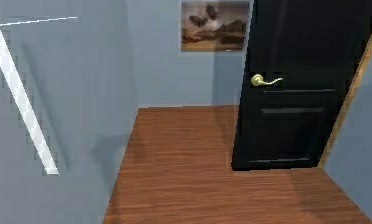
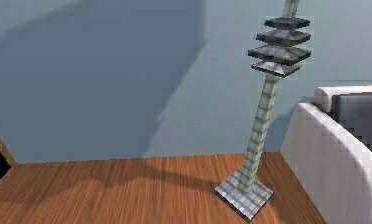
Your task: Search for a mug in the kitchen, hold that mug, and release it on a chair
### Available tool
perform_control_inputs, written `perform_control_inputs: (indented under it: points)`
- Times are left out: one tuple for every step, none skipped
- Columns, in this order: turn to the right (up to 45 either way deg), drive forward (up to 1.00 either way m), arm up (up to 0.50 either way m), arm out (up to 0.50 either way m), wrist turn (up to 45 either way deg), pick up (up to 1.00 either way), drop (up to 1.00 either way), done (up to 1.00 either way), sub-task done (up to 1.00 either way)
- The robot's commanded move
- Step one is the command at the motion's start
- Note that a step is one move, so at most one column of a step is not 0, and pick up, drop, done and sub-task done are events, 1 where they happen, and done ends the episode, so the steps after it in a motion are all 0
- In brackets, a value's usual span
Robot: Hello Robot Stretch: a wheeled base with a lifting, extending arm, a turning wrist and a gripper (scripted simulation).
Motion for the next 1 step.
perform_control_inputs:
  points:
    - [-3.0, 0.00, 0.00, 0.00, 0.0, 0.00, 0.00, 0.00, 0.00]
